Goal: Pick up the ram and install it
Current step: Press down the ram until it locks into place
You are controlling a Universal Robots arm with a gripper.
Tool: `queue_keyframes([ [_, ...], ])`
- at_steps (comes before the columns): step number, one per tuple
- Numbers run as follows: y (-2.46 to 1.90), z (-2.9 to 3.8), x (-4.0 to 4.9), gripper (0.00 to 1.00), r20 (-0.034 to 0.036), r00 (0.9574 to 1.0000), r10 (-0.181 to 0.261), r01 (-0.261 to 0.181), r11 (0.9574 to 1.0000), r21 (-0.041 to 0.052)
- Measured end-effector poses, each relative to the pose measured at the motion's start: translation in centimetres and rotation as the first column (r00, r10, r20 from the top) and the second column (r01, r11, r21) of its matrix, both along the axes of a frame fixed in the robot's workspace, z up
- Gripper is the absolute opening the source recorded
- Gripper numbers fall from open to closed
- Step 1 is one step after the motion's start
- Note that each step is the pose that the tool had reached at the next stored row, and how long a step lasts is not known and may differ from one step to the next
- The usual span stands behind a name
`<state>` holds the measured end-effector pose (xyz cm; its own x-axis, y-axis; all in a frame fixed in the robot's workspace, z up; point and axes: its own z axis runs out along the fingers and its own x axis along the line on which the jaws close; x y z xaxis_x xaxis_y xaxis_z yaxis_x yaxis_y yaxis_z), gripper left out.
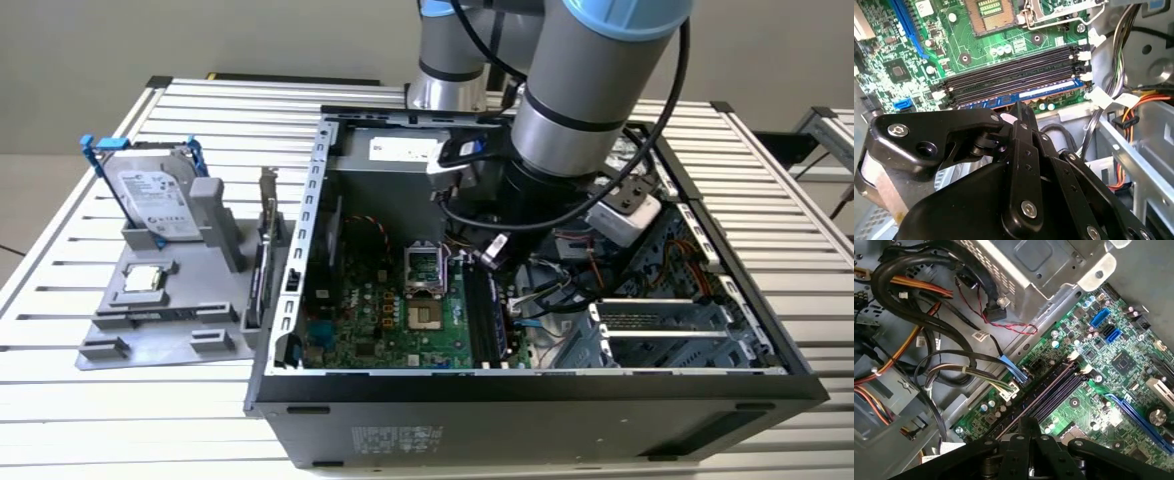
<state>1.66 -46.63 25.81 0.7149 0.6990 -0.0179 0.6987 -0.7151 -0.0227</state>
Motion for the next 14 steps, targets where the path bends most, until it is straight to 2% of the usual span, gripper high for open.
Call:
queue_keyframes([
  [6,0.11,-0.01,0.00,0.00,0.0000,0.9979,0.065,-0.065,0.9979,0.0000],
  [14,0.25,-0.09,0.00,0.00,0.0000,0.9899,0.142,-0.142,0.9899,0.0000],
])
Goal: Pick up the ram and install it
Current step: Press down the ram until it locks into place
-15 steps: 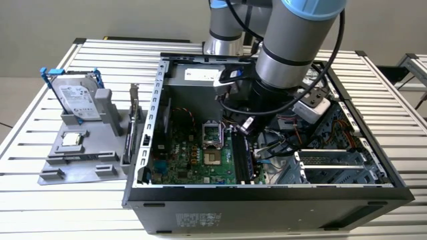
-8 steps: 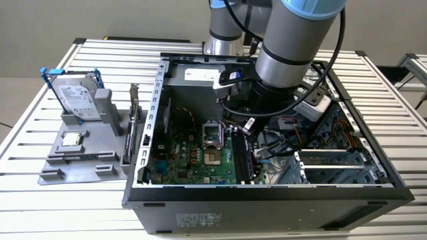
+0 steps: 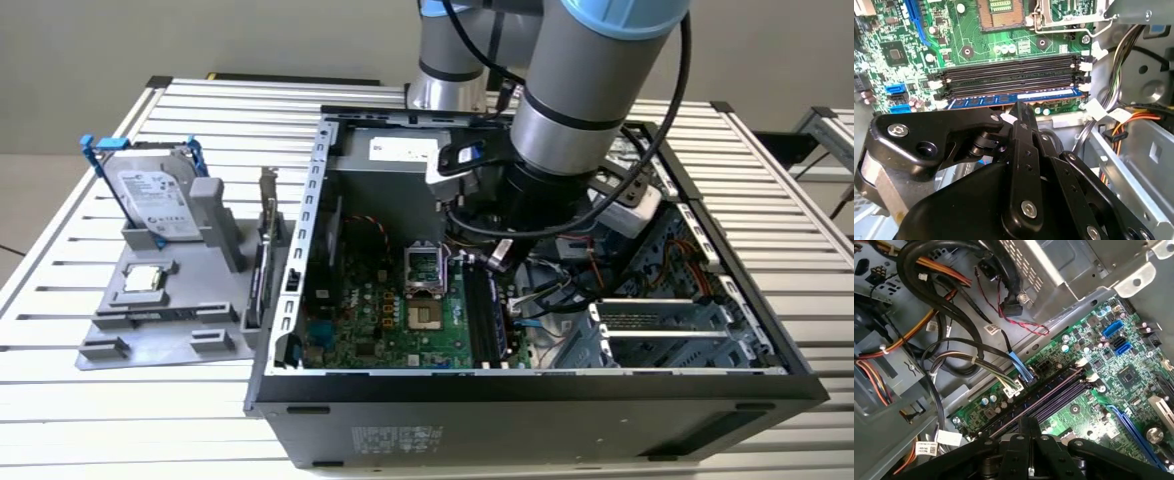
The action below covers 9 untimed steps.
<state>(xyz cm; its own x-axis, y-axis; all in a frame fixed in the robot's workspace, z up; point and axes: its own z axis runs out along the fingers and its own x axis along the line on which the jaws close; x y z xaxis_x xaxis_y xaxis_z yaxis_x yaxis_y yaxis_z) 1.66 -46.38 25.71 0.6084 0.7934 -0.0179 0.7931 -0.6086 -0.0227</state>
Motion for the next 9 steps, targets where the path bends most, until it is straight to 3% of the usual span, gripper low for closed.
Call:
queue_keyframes([
  [9,0.14,-0.11,-0.01,0.00,0.0000,0.9958,0.092,-0.092,0.9958,0.0006],
])
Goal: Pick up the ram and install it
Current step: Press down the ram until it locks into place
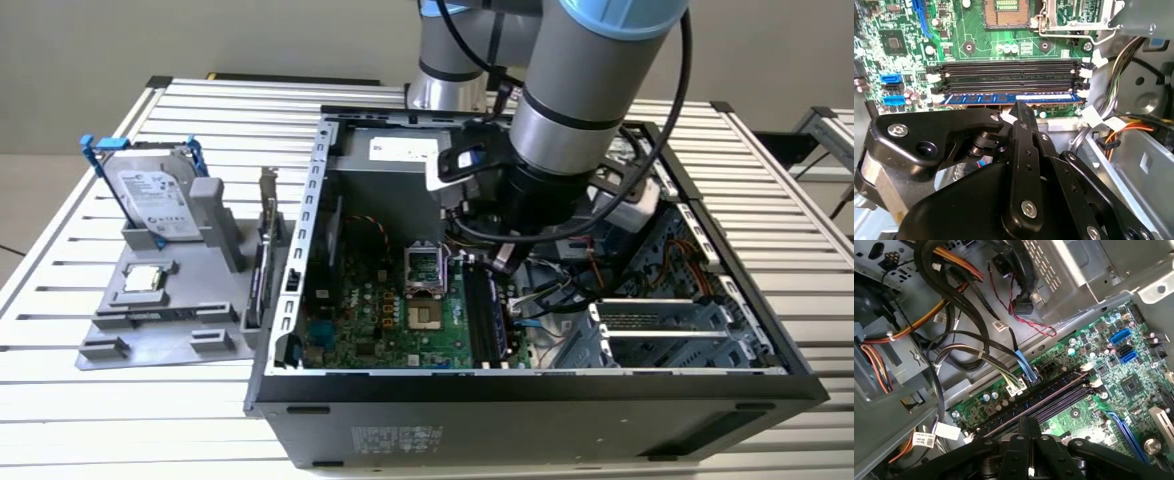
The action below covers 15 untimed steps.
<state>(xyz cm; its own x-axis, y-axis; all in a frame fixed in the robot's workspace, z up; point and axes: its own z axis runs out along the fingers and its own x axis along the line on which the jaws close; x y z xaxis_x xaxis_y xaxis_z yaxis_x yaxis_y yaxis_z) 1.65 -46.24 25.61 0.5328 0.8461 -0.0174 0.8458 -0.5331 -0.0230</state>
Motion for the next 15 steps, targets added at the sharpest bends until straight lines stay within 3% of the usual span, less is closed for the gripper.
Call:
queue_keyframes([
  [5,0.05,-0.05,-0.02,0.00,0.0000,0.9983,0.058,-0.058,0.9983,0.0008],
  [6,0.11,-0.08,-0.03,0.00,0.0000,0.9935,0.114,-0.114,0.9935,0.0009],
  [7,0.13,-0.09,-0.03,0.00,0.0001,0.9907,0.136,-0.136,0.9907,0.0010],
  [11,0.16,-0.11,-0.03,0.00,0.0001,0.9818,0.190,-0.190,0.9818,0.0011],
  [15,0.19,-0.13,-0.03,0.00,0.0001,0.9687,0.248,-0.248,0.9687,0.0011],
])
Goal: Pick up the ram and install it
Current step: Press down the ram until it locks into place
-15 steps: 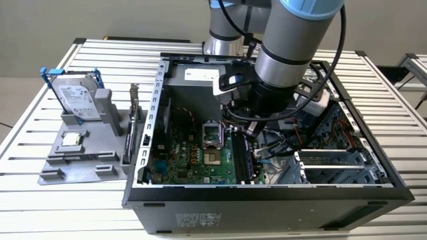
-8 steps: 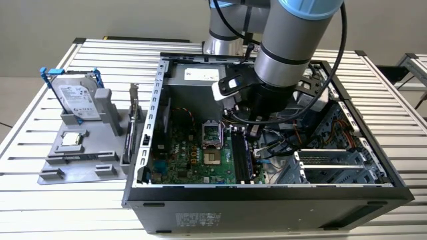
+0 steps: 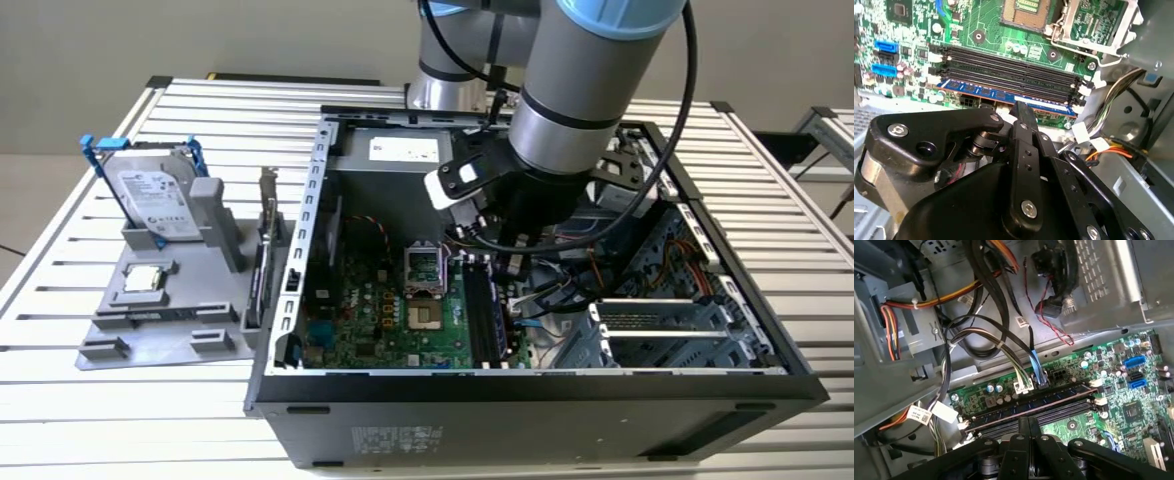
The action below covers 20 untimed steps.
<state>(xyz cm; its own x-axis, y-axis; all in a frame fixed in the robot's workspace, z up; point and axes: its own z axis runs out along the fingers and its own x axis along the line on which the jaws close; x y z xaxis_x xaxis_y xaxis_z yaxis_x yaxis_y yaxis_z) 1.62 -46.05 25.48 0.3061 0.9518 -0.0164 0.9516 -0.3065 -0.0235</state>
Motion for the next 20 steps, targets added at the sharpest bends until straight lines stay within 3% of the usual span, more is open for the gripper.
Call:
queue_keyframes([
  [5,0.03,-0.02,0.00,0.00,0.0000,0.9973,0.074,-0.074,0.9973,-0.0001],
  [10,0.06,-0.07,0.00,0.00,0.0001,0.9892,0.147,-0.147,0.9892,0.0002],
  [15,0.08,-0.12,0.00,0.00,0.0001,0.9761,0.217,-0.217,0.9761,0.0004],
  [20,0.11,-0.18,0.00,0.00,0.0000,0.9582,0.286,-0.286,0.9582,0.0007],
])
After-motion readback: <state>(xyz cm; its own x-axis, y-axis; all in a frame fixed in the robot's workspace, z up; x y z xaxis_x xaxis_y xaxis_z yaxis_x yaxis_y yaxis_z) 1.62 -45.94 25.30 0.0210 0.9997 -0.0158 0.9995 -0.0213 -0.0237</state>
